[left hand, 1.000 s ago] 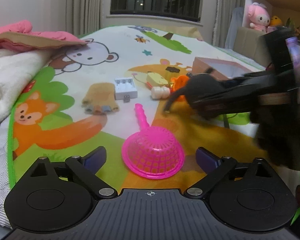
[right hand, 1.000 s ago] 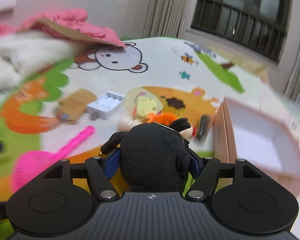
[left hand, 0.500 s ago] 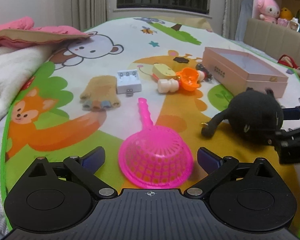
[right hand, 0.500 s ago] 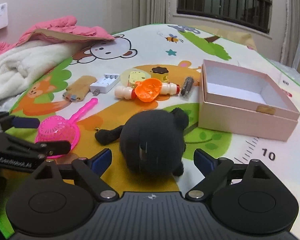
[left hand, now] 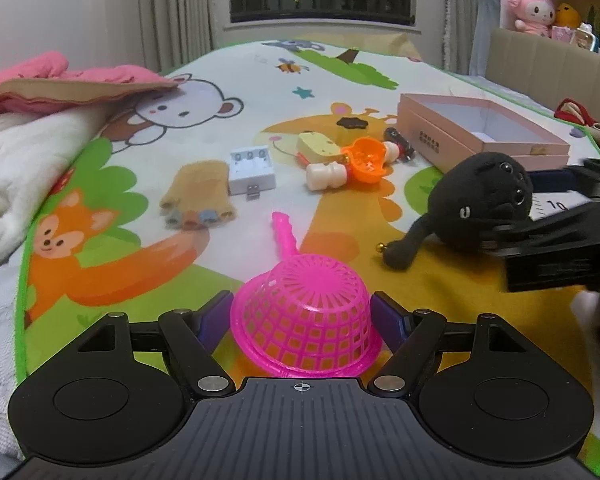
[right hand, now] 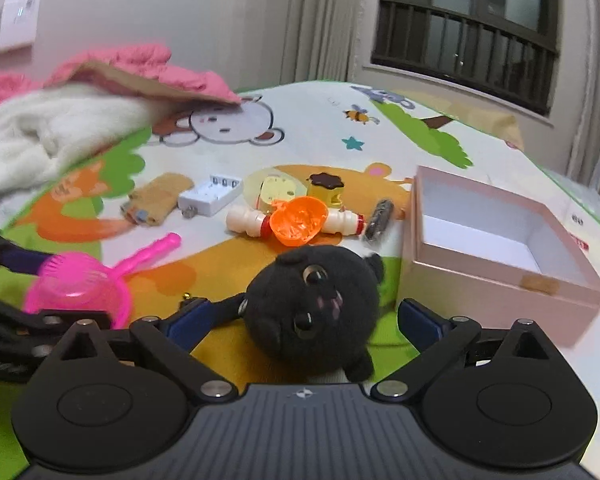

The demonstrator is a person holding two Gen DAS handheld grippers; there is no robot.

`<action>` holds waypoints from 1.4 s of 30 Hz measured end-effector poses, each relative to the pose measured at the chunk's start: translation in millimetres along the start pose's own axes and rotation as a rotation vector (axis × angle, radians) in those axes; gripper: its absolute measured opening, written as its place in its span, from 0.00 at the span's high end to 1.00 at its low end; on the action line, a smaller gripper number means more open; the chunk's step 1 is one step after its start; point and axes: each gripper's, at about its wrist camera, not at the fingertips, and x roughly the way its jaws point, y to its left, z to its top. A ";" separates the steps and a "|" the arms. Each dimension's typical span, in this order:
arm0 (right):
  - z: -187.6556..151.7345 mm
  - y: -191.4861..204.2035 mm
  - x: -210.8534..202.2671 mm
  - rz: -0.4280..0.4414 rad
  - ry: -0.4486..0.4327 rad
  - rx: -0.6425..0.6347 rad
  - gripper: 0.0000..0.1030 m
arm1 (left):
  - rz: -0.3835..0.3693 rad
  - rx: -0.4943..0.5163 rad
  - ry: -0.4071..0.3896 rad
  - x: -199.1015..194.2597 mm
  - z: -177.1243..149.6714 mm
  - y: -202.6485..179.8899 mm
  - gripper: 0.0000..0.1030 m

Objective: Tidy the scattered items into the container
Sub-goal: 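Carry the basket and plush into the pink box and open both tools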

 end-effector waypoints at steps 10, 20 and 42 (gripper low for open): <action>-10.7 -25.7 -43.2 0.018 -0.020 0.100 0.34 | -0.061 0.072 -0.049 -39.8 0.4 -23.1 0.23; -38.1 -92.8 -132.7 -0.089 -0.027 0.148 0.34 | -0.255 0.177 -0.195 -67.6 36.7 -104.1 0.24; 34.6 -233.7 -87.6 -0.101 -0.258 0.470 0.32 | -0.288 0.319 -0.467 16.0 165.2 -172.4 0.23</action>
